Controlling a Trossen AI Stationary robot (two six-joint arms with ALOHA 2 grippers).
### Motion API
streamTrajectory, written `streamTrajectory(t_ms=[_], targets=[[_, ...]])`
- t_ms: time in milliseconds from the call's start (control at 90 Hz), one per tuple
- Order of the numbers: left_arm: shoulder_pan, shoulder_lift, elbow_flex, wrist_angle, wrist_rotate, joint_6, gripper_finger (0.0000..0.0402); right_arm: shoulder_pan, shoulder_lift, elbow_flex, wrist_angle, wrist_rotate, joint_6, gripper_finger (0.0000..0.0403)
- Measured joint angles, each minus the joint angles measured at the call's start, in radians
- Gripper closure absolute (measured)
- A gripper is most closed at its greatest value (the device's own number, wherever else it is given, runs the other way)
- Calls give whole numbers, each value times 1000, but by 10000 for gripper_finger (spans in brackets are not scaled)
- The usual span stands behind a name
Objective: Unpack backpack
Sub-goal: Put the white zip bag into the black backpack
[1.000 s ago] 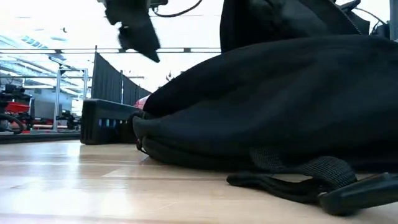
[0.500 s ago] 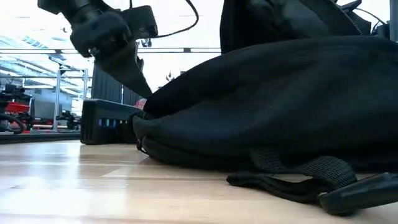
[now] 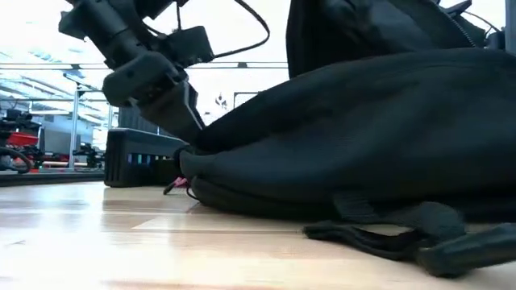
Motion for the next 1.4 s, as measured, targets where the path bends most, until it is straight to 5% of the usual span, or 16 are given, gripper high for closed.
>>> streamTrajectory(t_ms=[144, 389, 878, 1233, 1400], targets=[[7, 35, 0, 71, 25, 41, 237, 0, 0, 0, 9, -16, -8, 399], [1, 30, 36, 101, 30, 88, 390, 0, 0, 0, 21, -21, -32, 399], [-34, 46, 257, 136, 74, 254, 401, 0, 0, 0, 113, -21, -147, 399], [20, 247, 257, 344, 117, 208, 401, 0, 1, -1, 189, -22, -237, 399], [21, 270, 257, 316, 204, 121, 354, 0, 1, -1, 182, -22, -231, 399]])
